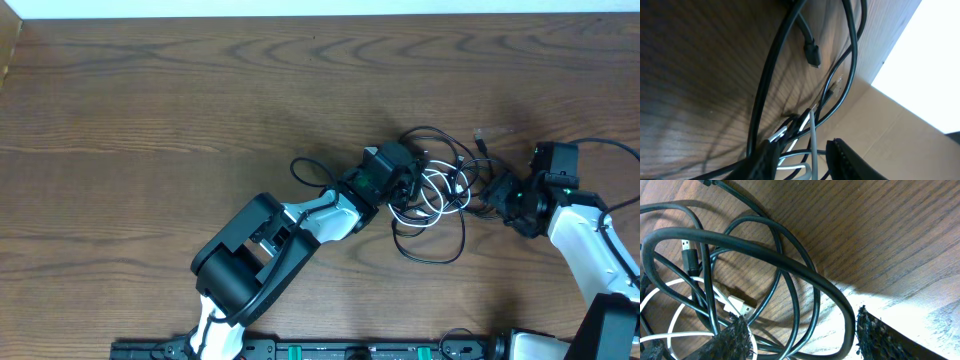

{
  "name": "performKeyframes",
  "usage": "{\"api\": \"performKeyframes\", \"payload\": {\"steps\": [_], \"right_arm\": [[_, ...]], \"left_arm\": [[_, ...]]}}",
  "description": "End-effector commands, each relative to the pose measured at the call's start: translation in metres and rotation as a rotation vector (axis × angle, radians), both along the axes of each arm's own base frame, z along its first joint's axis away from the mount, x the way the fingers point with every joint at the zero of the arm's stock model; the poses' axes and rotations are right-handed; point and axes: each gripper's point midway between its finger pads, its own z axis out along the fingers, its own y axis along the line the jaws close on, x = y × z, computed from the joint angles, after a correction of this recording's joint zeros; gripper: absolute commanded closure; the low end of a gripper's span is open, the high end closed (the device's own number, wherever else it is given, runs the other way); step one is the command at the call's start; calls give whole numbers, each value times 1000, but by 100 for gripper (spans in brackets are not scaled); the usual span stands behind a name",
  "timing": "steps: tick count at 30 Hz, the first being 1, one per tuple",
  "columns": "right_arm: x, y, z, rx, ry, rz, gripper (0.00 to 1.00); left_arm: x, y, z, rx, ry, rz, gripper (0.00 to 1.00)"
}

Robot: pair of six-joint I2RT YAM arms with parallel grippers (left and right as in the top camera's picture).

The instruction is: Untangle cables

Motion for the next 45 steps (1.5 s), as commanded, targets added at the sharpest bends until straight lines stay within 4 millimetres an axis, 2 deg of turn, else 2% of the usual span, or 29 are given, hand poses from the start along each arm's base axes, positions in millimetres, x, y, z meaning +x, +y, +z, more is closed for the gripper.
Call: {"api": "performKeyframes", "payload": {"steps": [1,5,10,11,13,24,27,31,34,37,38,40,43,45], "right_arm": [[-1,2,1,-9,-6,15,33],[-1,2,1,-9,-6,15,32],[-1,2,1,-9,-6,14,32],[-1,2,1,-9,-6,15,32],[-1,2,1,-9,-6,14,32],[-1,2,1,-9,-6,15,31],[-1,1,2,-10,-6,14,31],[-1,-4,1,-37,-1,4,31],[-1,-4,1,-38,-2,4,31],[-2,-9,0,-64,3,-5,30],[-2,-12,0,-82,6,-12,30],[-2,-12,0,-85,6,-13,31],[-1,-10,1,-72,-1,-8,30],[7,9,6,15,-47,68,25]], "left_arm": [[3,0,0,2,-6,13,69],[3,0,0,2,-6,13,77],[3,0,0,1,-5,11,81],[2,-1,0,-1,-3,6,87],[2,-1,1,-2,-2,3,92],[10,8,7,60,-126,-122,93],[24,21,33,70,-260,-228,93],[41,48,98,59,-508,-348,93],[46,72,138,75,-633,-375,93],[48,95,166,117,-727,-385,92],[48,108,178,148,-757,-379,93],[46,129,193,189,-778,-365,93],[38,145,206,228,-791,-363,92],[29,149,210,250,-798,-383,93]]}}
